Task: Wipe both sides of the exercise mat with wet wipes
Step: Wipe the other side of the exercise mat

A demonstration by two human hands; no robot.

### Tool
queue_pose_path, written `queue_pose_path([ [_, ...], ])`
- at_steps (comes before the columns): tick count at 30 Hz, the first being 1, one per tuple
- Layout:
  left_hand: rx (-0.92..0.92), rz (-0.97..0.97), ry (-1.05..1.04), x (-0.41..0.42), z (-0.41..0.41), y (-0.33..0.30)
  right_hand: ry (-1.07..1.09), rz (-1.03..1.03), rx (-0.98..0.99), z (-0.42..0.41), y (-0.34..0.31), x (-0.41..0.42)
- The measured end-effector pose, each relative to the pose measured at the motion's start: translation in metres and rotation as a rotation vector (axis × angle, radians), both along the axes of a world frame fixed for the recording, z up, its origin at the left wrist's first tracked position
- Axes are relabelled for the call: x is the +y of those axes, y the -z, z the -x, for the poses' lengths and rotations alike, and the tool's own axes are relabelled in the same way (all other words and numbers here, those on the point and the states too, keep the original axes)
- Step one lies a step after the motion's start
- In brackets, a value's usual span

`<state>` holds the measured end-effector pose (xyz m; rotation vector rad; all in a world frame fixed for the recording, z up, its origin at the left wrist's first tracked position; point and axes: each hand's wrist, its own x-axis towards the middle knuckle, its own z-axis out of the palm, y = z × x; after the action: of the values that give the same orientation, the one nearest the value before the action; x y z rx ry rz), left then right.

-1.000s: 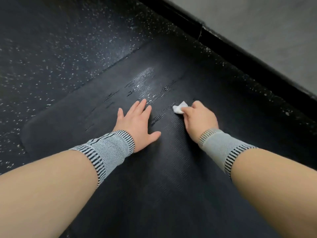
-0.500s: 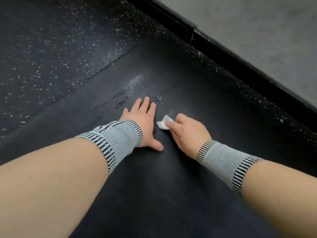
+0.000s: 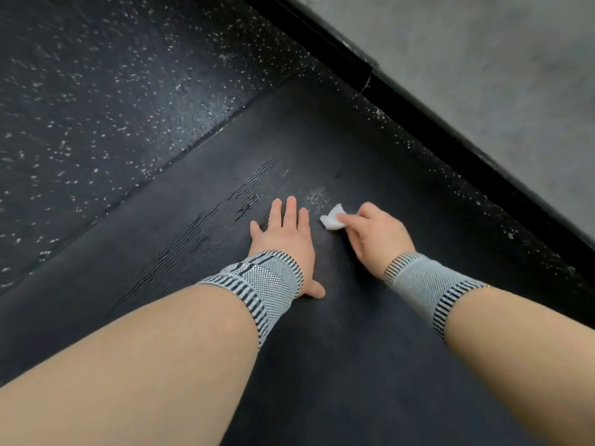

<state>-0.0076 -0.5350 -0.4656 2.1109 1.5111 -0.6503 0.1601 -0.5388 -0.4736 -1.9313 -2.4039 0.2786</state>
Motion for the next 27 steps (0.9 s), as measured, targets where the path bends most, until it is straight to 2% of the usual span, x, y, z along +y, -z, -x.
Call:
queue_pose_path([
  [2, 0.004, 0.009, 0.0, 0.0, 0.0, 0.001, 0.242, -0.042, -0.003, -0.013, 0.007, 0.018],
  [4, 0.013, 0.017, -0.003, 0.0, 0.001, 0.002, 0.374, -0.065, 0.0, -0.009, 0.01, 0.022],
  [6, 0.02, 0.024, -0.005, 0.0, 0.0, 0.001, 0.298, -0.064, 0.023, 0.004, 0.009, 0.011],
  [9, 0.039, 0.029, -0.009, 0.001, -0.002, -0.001, -0.01, 0.0, 0.072, 0.01, 0.006, -0.012],
  [11, 0.055, 0.032, -0.01, 0.001, -0.002, -0.004, -0.123, -0.01, 0.082, -0.006, 0.009, -0.001],
  [12, 0.063, 0.042, -0.009, 0.002, -0.004, -0.005, -0.08, -0.058, 0.078, -0.018, 0.012, 0.011],
  [15, 0.082, 0.068, -0.05, 0.005, -0.012, -0.008, 0.378, -0.124, 0.12, -0.051, 0.021, 0.05],
  [16, 0.086, 0.053, -0.075, 0.006, -0.015, -0.011, 0.428, -0.131, 0.113, -0.051, 0.025, 0.053],
  [17, 0.082, 0.012, -0.101, 0.009, -0.018, -0.014, 0.373, -0.111, 0.08, -0.045, 0.024, 0.049],
  [20, 0.051, -0.14, -0.161, 0.015, -0.028, -0.017, -0.062, -0.054, 0.1, -0.029, 0.016, 0.012],
  [22, 0.052, -0.089, -0.142, 0.02, -0.033, -0.014, -0.196, -0.052, 0.112, -0.045, 0.017, 0.01],
  [24, 0.075, -0.001, -0.122, 0.024, -0.038, -0.01, -0.114, -0.147, 0.1, -0.067, 0.019, 0.038],
  [27, 0.14, 0.042, -0.103, 0.03, -0.048, -0.009, 0.255, -0.176, 0.036, -0.098, 0.019, 0.091],
])
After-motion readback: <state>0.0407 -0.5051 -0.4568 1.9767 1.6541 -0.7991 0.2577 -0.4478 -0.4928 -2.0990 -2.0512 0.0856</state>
